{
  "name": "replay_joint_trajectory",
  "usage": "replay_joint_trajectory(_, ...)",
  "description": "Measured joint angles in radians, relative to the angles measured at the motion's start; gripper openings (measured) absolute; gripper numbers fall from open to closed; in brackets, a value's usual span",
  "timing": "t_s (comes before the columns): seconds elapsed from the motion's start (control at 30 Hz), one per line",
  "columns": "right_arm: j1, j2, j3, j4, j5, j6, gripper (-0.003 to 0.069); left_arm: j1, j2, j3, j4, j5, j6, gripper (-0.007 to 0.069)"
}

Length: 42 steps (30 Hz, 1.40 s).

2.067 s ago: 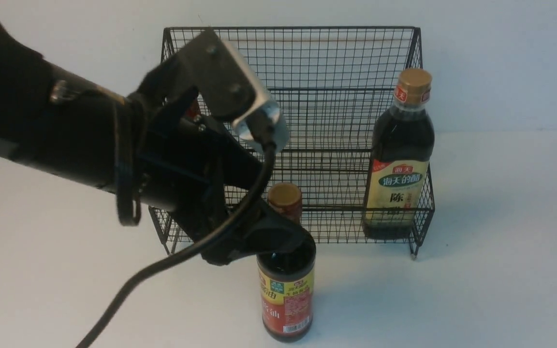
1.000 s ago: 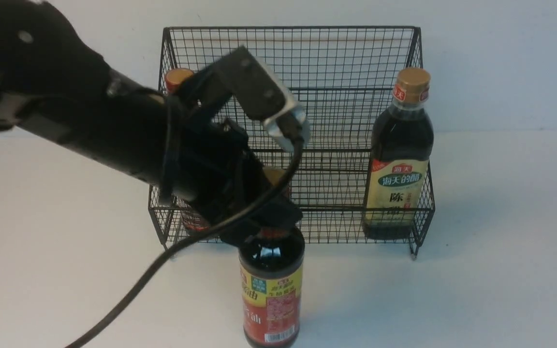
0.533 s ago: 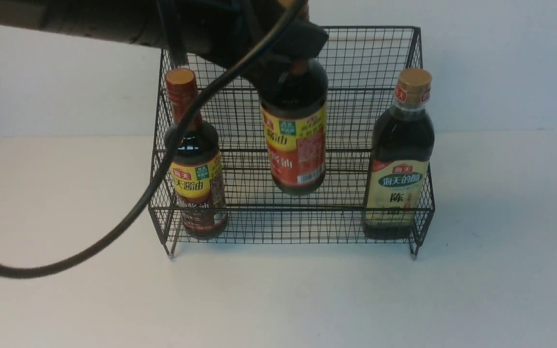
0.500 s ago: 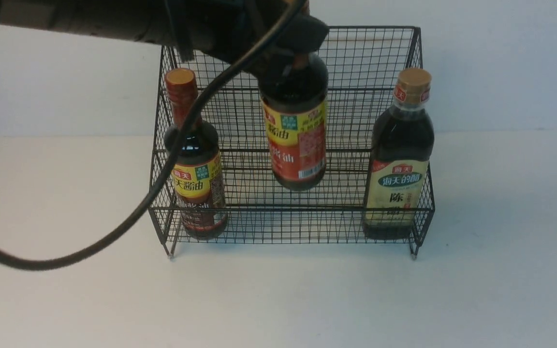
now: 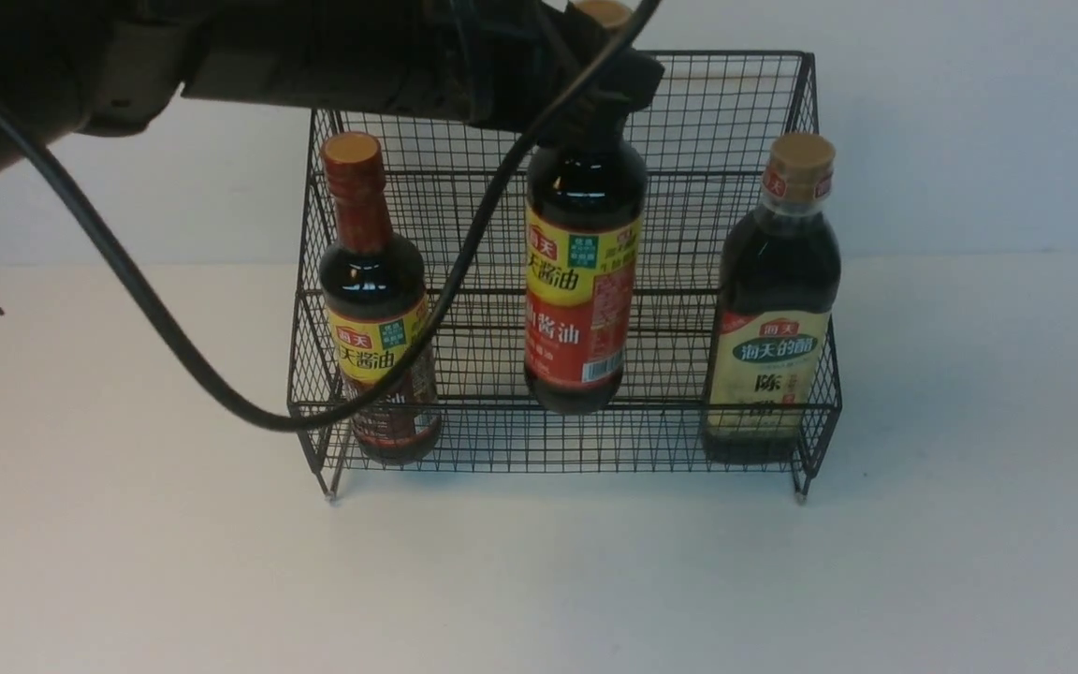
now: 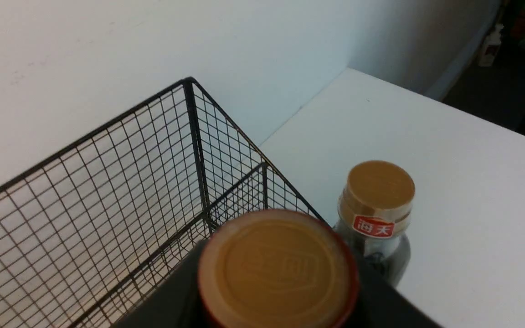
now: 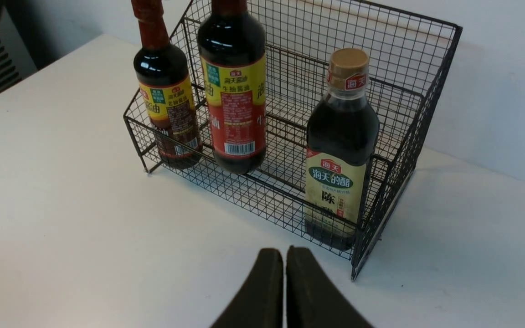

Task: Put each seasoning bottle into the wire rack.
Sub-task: Use the left arm to put the condiment bottle back on the shelf

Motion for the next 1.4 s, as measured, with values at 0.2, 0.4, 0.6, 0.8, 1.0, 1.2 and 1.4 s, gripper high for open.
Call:
replay_joint_trajectory(0.2, 0.000, 0.000, 0.000, 0.001, 0.021, 0.002, 0.0002, 0.000, 0.033, -0.008, -0.027, -0.055, 0.004, 0.0268)
replay_joint_trajectory(0.4, 0.000, 0.000, 0.000, 0.002, 0.044, 0.002, 0.0002, 0.000, 0.060, 0.010, 0.013, -0.080, 0.045, 0.0268)
replay_joint_trajectory(0.6, 0.000, 0.000, 0.000, 0.002, 0.047, 0.002, 0.0002, 0.000, 0.081, 0.020, 0.008, -0.074, 0.051, 0.0268)
replay_joint_trajectory(0.8, 0.000, 0.000, 0.000, 0.002, 0.047, -0.005, 0.0002, 0.000, 0.089, 0.020, -0.011, -0.035, 0.064, 0.0267)
replay_joint_trajectory(1.0, 0.000, 0.000, 0.000, 0.002, 0.047, -0.005, 0.0002, 0.001, 0.136, 0.019, -0.075, 0.013, 0.069, 0.0267)
replay_joint_trajectory(1.2, 0.000, 0.000, 0.000, 0.001, 0.050, -0.009, 0.0002, 0.017, 0.136, 0.015, -0.078, 0.059, 0.070, 0.0267)
replay_joint_trajectory(1.4, 0.000, 0.000, 0.000, 0.002, 0.058, -0.009, 0.0002, 0.030, 0.136, 0.012, -0.074, 0.083, 0.073, 0.0267)
